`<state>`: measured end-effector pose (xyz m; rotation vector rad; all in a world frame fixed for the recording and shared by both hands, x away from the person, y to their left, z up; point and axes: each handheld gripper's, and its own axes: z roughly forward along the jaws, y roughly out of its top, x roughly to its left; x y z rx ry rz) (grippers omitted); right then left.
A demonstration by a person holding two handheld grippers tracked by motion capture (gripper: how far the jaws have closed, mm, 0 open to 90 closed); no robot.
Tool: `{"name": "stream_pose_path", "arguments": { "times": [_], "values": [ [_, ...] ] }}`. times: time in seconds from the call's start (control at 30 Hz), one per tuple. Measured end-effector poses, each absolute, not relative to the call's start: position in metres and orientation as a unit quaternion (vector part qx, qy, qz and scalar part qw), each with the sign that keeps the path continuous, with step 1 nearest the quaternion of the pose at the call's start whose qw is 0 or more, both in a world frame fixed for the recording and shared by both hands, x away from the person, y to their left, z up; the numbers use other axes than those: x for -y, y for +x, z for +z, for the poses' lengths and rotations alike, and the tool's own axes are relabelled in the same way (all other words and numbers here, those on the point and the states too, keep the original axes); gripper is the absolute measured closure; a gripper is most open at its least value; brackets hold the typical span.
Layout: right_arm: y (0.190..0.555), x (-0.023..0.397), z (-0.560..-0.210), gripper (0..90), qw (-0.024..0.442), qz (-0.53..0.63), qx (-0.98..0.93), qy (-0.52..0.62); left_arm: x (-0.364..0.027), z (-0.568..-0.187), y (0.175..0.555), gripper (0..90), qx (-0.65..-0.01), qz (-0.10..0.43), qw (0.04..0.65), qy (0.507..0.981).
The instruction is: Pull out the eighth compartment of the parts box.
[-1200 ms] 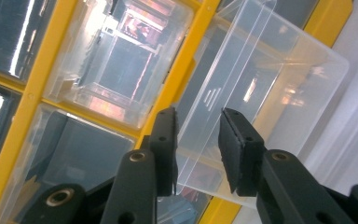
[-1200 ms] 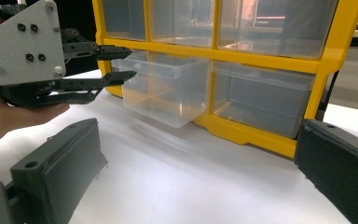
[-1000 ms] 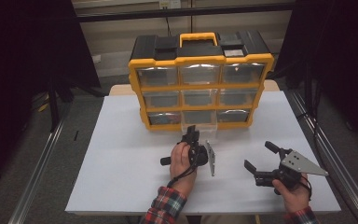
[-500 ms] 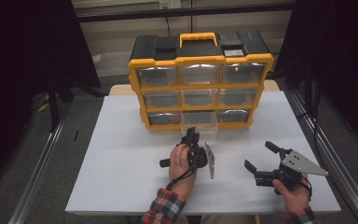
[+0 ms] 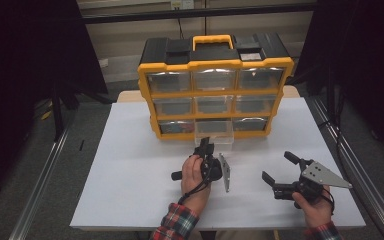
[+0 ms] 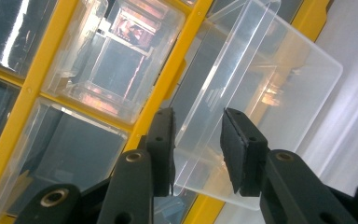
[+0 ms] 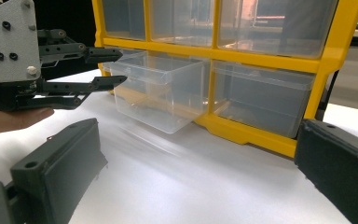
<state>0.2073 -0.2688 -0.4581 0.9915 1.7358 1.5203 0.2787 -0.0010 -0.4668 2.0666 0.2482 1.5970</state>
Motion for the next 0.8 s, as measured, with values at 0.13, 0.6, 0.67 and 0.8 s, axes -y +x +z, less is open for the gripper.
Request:
{"name": "stream_pose_path", "arguments": {
  "times": [0.13,0.6,0.67,0.8],
  "values": [
    [0.207,0.269,-0.458,0.2,0.309,0.575,-0.657,0.375,-0.001,-0.467,0.279,62.1,-0.113,0.573,0.279,0.762],
    [0.207,0.268,-0.458,0.2,0.309,0.575,-0.658,0.375,-0.030,-0.464,0.277,39.9,-0.241,0.502,0.387,0.735],
    [0.207,0.268,-0.458,0.2,0.310,0.575,-0.658,0.375,-0.035,-0.463,0.277,36.9,-0.265,0.488,0.402,0.728],
    [0.208,0.268,-0.458,0.2,0.310,0.575,-0.658,0.374,-0.042,-0.462,0.278,33.9,-0.290,0.469,0.426,0.717]
  ]
}}
